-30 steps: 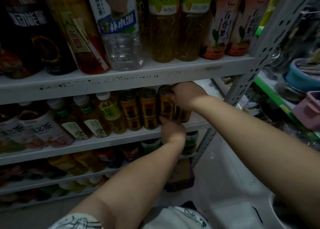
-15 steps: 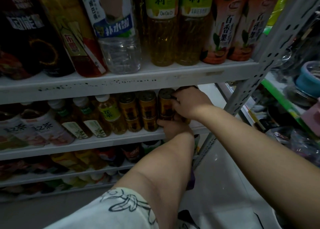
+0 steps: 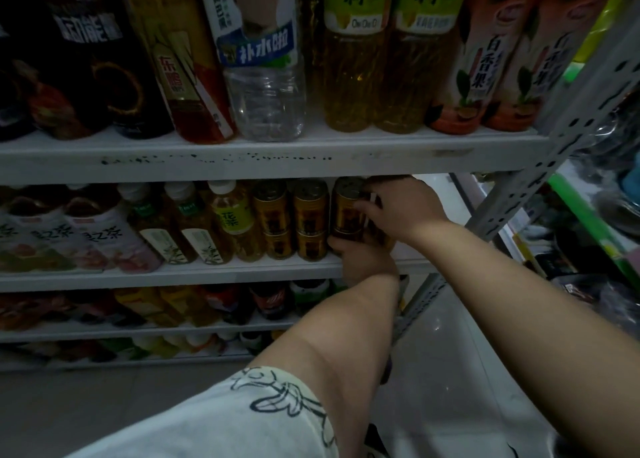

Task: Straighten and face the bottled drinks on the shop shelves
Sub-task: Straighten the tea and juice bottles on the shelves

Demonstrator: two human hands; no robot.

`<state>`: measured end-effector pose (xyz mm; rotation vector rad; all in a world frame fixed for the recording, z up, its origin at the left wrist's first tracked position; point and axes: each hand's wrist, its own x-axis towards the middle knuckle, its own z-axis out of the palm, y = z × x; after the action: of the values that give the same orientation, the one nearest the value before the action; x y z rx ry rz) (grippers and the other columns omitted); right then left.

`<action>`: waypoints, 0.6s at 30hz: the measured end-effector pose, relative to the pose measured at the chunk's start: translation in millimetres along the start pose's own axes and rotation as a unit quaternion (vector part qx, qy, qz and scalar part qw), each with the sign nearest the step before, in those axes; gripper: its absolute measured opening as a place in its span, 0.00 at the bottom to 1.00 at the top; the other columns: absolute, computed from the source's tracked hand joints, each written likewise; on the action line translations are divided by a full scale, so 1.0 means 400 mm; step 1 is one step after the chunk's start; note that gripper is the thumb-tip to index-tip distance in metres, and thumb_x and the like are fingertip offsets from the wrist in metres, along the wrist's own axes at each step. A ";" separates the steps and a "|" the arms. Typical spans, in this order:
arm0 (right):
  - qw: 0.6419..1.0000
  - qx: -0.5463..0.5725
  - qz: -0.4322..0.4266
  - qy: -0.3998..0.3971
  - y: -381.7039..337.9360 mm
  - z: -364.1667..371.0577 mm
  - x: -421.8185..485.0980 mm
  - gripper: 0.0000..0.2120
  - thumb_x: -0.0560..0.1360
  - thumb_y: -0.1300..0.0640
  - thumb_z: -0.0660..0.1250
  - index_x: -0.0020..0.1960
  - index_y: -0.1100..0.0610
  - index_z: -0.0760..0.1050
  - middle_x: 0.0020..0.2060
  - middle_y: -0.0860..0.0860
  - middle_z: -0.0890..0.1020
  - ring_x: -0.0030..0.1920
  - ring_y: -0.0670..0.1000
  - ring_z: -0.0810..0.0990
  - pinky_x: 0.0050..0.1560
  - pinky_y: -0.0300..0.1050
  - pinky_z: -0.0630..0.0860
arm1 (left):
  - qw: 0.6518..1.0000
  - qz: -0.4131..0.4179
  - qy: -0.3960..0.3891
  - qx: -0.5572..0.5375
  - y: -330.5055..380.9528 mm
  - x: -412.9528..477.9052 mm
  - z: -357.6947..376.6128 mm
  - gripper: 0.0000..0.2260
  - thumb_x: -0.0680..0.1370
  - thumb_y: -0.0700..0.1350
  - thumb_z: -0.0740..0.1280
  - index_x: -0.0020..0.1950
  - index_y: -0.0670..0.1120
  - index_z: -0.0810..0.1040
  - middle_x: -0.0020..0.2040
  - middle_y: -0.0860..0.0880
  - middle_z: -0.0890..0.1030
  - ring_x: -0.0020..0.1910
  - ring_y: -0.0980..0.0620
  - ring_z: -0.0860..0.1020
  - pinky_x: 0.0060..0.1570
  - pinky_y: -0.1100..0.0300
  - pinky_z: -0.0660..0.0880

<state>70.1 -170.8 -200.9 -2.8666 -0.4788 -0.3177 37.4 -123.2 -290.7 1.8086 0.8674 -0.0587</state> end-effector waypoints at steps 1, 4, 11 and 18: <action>1.000 0.006 -0.006 0.021 0.008 0.001 -0.016 0.15 0.77 0.45 0.60 0.57 0.50 0.77 0.48 0.51 0.81 0.48 0.54 0.78 0.37 0.41 0.67 | 1.000 0.000 0.005 -0.005 -0.006 0.008 0.002 0.32 0.79 0.57 0.59 0.76 0.46 0.46 0.62 0.41 0.75 0.54 0.40 0.78 0.53 0.50 0.73; 0.976 0.089 0.012 0.198 0.029 0.023 -0.103 0.16 0.75 0.54 0.61 0.61 0.57 0.75 0.54 0.55 0.79 0.50 0.54 0.77 0.40 0.42 0.70 | 1.000 -0.001 0.024 0.009 -0.017 0.031 0.009 0.32 0.79 0.59 0.59 0.75 0.45 0.49 0.60 0.40 0.77 0.52 0.41 0.78 0.51 0.50 0.74; 0.868 0.324 0.347 0.144 0.063 0.174 -0.184 0.24 0.72 0.60 0.68 0.67 0.55 0.68 0.57 0.50 0.75 0.41 0.43 0.75 0.45 0.42 0.73 | 0.995 0.024 0.065 0.078 -0.032 0.051 0.041 0.34 0.79 0.60 0.58 0.77 0.44 0.48 0.57 0.41 0.80 0.51 0.41 0.79 0.48 0.52 0.73; 0.858 0.440 0.264 -0.028 0.122 0.209 -0.131 0.39 0.66 0.55 0.77 0.72 0.51 0.61 0.64 0.49 0.72 0.59 0.48 0.72 0.56 0.44 0.70 | 0.978 0.107 0.060 0.168 -0.062 0.061 0.022 0.32 0.80 0.59 0.56 0.77 0.44 0.49 0.59 0.40 0.79 0.50 0.42 0.80 0.43 0.54 0.73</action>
<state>52.8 -210.6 -302.0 -1.9779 0.1582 0.0823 43.8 -113.6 -324.8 2.2336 0.7756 0.0449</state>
